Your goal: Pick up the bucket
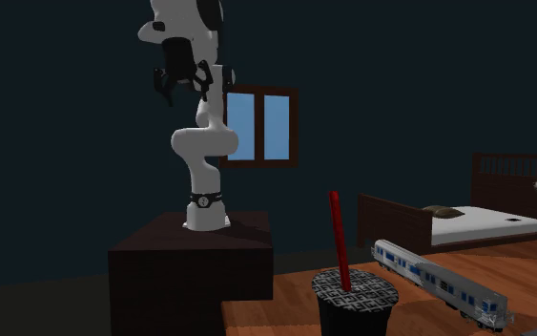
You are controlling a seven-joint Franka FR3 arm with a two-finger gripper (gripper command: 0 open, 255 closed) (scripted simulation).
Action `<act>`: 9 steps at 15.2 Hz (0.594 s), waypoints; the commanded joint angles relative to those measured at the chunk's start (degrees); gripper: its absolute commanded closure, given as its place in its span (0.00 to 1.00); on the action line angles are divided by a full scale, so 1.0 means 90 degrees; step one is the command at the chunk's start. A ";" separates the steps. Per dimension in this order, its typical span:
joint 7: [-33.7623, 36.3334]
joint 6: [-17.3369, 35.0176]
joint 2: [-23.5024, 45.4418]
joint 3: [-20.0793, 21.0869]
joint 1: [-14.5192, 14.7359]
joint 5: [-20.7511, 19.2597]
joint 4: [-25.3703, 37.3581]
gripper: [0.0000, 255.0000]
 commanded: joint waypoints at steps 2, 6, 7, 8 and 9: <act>0.0081 0.0148 0.0145 0.0093 0.0047 0.0075 -0.0004 0.00; 0.0390 0.0729 0.0786 0.0455 0.0231 0.0343 0.0060 0.00; 0.0465 0.0870 0.0961 0.0543 0.0275 0.0402 0.0097 0.00; 0.0539 0.1008 0.1141 0.0629 0.0317 0.0457 0.0141 0.00; 0.0612 0.1143 0.1325 0.0714 0.0359 0.0507 0.0194 0.00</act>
